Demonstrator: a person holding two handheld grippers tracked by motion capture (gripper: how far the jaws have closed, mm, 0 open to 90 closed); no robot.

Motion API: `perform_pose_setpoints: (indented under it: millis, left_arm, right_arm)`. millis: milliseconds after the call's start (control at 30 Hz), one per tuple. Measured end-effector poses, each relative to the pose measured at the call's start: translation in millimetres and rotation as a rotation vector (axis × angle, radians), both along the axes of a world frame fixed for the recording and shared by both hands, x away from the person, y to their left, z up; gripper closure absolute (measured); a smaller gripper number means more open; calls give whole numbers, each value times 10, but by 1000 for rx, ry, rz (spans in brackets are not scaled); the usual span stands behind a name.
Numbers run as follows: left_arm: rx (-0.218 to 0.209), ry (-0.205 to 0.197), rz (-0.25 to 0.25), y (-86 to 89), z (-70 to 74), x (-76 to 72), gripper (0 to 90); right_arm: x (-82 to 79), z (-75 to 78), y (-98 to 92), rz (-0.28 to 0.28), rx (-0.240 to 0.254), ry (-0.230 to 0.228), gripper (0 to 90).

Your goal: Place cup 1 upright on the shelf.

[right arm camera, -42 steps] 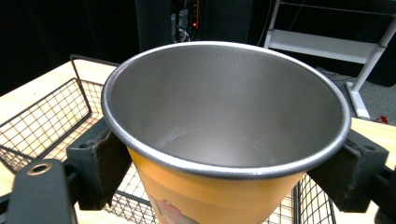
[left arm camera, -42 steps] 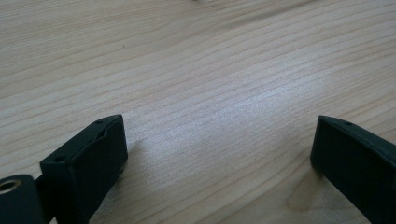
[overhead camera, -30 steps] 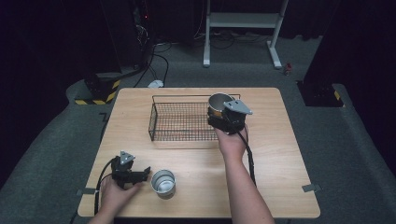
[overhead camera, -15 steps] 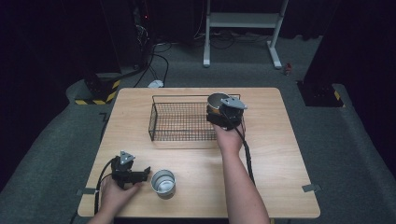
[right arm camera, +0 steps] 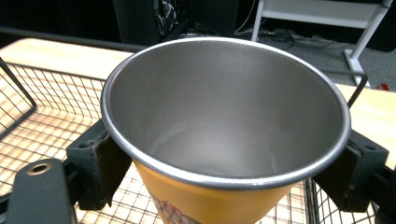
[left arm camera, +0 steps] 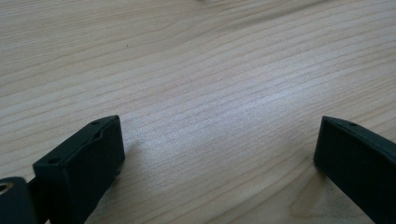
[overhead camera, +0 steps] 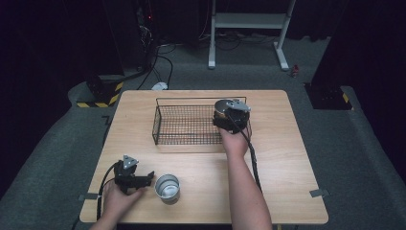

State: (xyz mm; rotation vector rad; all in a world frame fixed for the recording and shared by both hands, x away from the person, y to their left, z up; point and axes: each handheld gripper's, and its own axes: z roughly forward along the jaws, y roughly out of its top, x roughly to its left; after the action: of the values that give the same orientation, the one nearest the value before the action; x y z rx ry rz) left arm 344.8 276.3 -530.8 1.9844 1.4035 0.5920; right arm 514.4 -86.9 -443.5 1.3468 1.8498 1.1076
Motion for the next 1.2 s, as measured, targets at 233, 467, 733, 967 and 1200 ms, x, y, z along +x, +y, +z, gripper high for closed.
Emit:
perform_pose_setpoints:
  millis: [233,467,733,967,1200]
  left_arm:
    - [0,0,0,0,0,0,22]
    - [1,0,0,0,0,0,22]
    - [0,0,0,0,0,0,22]
    - [0,0,0,0,0,-1,22]
    - [0,0,0,0,0,0,22]
  right_arm:
    - [18,-104,14,-2,-26,35,144]
    - [37,-175,57,-3,-33,60,144]
    - [58,-198,115,7,-44,75,143]
    - [67,-196,126,15,-59,81,143]
    - [60,-195,124,26,-83,92,142]
